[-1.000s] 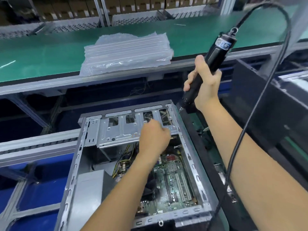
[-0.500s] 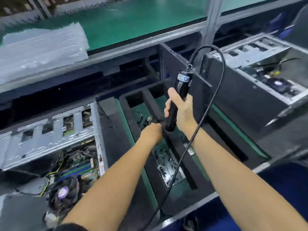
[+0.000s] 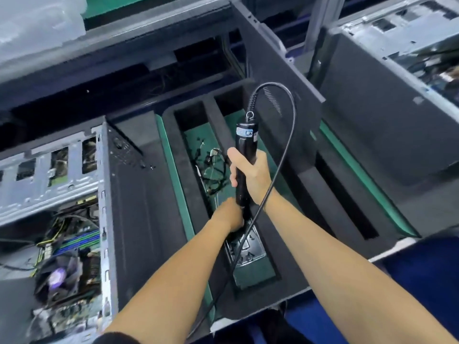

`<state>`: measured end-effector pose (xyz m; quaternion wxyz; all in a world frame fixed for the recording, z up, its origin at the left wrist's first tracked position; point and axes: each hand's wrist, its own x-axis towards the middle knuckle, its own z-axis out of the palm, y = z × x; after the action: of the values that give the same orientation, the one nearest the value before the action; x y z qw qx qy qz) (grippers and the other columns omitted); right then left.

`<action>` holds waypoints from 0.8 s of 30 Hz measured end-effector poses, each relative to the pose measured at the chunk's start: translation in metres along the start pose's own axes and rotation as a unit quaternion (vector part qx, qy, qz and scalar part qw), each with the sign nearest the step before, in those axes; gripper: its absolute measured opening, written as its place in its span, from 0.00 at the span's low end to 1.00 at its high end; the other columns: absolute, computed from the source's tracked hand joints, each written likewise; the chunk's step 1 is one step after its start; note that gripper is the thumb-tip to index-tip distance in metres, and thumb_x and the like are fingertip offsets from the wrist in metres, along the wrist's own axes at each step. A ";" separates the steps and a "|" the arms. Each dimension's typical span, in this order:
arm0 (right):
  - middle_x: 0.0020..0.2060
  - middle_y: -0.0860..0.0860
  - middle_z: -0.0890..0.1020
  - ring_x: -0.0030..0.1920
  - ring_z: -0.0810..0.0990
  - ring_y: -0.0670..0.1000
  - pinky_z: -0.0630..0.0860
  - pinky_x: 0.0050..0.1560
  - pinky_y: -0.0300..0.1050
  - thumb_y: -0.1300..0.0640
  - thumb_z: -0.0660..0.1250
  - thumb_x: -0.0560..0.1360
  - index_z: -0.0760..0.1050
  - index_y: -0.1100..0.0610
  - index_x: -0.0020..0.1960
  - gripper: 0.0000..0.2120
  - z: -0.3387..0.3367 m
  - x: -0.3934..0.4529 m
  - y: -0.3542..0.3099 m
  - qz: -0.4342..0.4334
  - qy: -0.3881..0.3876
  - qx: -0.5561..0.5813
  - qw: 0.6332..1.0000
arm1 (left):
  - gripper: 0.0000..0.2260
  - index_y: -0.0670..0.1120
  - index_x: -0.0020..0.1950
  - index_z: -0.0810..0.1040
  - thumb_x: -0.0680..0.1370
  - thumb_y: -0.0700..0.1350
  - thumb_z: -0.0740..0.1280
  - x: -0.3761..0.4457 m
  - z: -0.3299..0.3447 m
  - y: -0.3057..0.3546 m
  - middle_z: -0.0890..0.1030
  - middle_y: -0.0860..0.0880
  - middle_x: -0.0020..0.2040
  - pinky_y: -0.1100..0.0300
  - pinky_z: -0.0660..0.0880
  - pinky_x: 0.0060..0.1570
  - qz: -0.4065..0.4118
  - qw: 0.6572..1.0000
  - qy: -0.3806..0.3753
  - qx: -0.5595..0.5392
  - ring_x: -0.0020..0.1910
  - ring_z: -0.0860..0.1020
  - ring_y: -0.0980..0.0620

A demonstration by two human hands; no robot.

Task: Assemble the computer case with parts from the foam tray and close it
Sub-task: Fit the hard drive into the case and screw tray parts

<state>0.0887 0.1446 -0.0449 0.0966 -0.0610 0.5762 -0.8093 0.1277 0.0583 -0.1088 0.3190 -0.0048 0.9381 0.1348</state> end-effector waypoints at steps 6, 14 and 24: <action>0.25 0.59 0.71 0.22 0.69 0.55 0.70 0.28 0.42 0.46 0.71 0.72 0.68 0.62 0.33 0.22 -0.005 0.006 0.005 0.021 0.000 -0.013 1.000 | 0.09 0.36 0.53 0.75 0.75 0.34 0.59 0.003 0.010 0.002 0.78 0.38 0.49 0.51 0.76 0.45 -0.016 0.997 0.007 -0.077 0.46 0.77 0.39; 0.24 0.61 0.71 0.23 0.69 0.55 0.71 0.29 0.41 0.47 0.71 0.73 0.69 0.58 0.31 0.21 -0.005 0.007 0.002 0.019 0.011 -0.028 0.999 | 0.06 0.37 0.49 0.73 0.74 0.33 0.59 0.002 0.006 0.003 0.72 0.44 0.38 0.56 0.72 0.34 -0.013 0.999 -0.009 -0.046 0.35 0.74 0.44; 0.24 0.60 0.71 0.23 0.69 0.55 0.71 0.28 0.42 0.47 0.70 0.74 0.70 0.54 0.30 0.19 -0.004 -0.001 -0.010 0.013 0.022 -0.021 0.999 | 0.07 0.40 0.48 0.75 0.73 0.32 0.61 -0.008 -0.004 0.002 0.78 0.40 0.50 0.54 0.75 0.45 0.025 0.999 -0.023 0.011 0.47 0.78 0.40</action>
<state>0.0874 0.1520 -0.0370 0.0931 -0.0373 0.5957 -0.7970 0.1315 0.0581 -0.1002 0.3369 0.0254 0.9318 0.1328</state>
